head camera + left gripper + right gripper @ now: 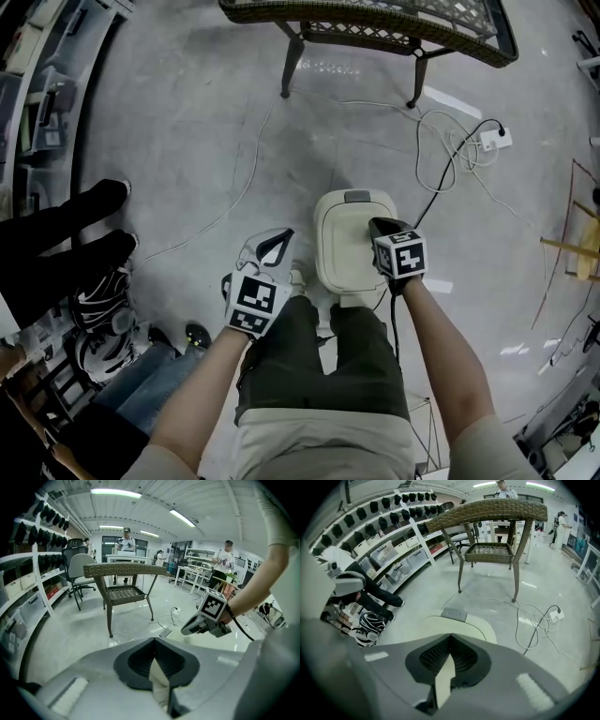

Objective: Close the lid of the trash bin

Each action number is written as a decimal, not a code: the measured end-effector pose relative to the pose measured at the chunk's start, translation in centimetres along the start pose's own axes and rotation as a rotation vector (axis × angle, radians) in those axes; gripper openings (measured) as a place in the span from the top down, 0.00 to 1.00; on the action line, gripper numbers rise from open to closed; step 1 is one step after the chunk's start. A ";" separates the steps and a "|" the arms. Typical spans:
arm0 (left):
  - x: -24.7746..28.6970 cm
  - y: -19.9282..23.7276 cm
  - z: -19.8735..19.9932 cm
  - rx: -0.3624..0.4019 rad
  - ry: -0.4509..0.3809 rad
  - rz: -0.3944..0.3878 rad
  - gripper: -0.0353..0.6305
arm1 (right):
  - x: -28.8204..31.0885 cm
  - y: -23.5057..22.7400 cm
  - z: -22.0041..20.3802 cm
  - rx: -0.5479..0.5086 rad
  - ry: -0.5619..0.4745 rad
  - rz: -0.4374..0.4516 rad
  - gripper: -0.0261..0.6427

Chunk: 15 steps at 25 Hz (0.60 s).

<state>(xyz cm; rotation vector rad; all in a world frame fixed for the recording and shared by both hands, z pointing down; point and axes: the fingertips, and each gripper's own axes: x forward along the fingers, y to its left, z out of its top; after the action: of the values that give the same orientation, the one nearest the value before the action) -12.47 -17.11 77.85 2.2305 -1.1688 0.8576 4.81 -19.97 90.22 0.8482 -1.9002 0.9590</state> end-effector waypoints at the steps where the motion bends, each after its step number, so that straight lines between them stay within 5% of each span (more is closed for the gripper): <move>1: -0.5 -0.1 0.7 0.003 -0.006 0.000 0.94 | -1.0 0.5 0.3 0.001 -0.014 0.003 0.96; 15: -13.8 -3.3 17.0 0.117 -0.178 0.034 0.94 | -25.3 10.3 10.0 -0.043 -0.347 0.083 0.96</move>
<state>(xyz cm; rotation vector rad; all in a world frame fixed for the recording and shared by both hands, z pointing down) -10.52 -18.96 55.91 2.4300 -1.2694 0.7722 3.63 -18.65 61.18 0.9654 -2.2583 0.8582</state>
